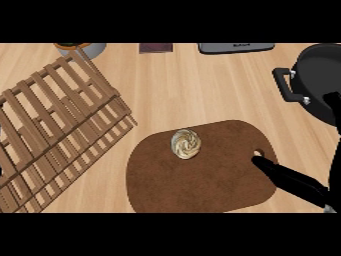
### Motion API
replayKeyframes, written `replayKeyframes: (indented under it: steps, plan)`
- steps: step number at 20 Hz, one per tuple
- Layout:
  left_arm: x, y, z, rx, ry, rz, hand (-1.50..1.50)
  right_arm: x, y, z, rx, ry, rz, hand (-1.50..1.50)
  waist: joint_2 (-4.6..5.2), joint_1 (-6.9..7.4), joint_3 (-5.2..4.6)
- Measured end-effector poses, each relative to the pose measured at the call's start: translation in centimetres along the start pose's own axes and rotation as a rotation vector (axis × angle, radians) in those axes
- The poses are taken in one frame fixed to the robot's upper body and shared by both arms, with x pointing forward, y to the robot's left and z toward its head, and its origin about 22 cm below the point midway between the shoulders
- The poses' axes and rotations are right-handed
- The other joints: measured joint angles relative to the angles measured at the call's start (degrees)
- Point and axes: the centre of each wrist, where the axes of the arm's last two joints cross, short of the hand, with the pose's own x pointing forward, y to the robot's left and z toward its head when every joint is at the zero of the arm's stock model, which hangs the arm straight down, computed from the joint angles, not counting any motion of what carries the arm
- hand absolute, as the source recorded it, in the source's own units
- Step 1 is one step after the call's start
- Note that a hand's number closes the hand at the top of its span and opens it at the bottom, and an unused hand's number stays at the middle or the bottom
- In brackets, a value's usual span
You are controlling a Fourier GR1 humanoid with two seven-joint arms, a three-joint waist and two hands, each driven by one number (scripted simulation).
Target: Pick the cupcake from the cutting board and place it in the pot
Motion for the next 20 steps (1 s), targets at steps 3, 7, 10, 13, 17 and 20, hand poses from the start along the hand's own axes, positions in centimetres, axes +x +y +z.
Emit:
replayKeyframes:
  steps: [3, 7, 10, 13, 17, 20]
  plan:
    - [0.2, -0.3, 0.1, -0.051, -0.013, -0.017, 0.0, 1.0, 0.3, 2.2, 0.074, 0.041, 0.077, -1.5, 0.17, 0.4, -0.08]
    - [0.5, -0.6, 0.3, -0.101, -0.032, -0.033, 0.0, 1.6, 0.1, 4.9, 0.253, 0.145, 0.21, -1.5, 0.45, 0.77, -0.31]
    - [0.7, -0.7, 0.2, -0.117, -0.034, -0.032, 0.0, 2.3, 0.2, 6.0, 0.382, 0.229, 0.297, -1.5, 0.7, 1.01, -0.41]
    - [0.7, -1.2, 0.1, -0.145, -0.039, -0.031, 0.0, 3.1, 1.3, 6.5, 0.464, 0.309, 0.369, -1.5, 0.88, 1.9, -0.36]
    - [0.6, -2.2, 0.5, -0.187, -0.065, -0.027, 0.0, 4.7, 3.2, 6.6, 0.522, 0.401, 0.434, -1.5, 0.76, 3.0, -0.13]
    - [0.4, -2.6, 0.5, -0.204, -0.075, -0.031, 0.0, 5.7, 5.4, 5.9, 0.545, 0.441, 0.457, -1.5, 0.73, 3.7, 0.04]
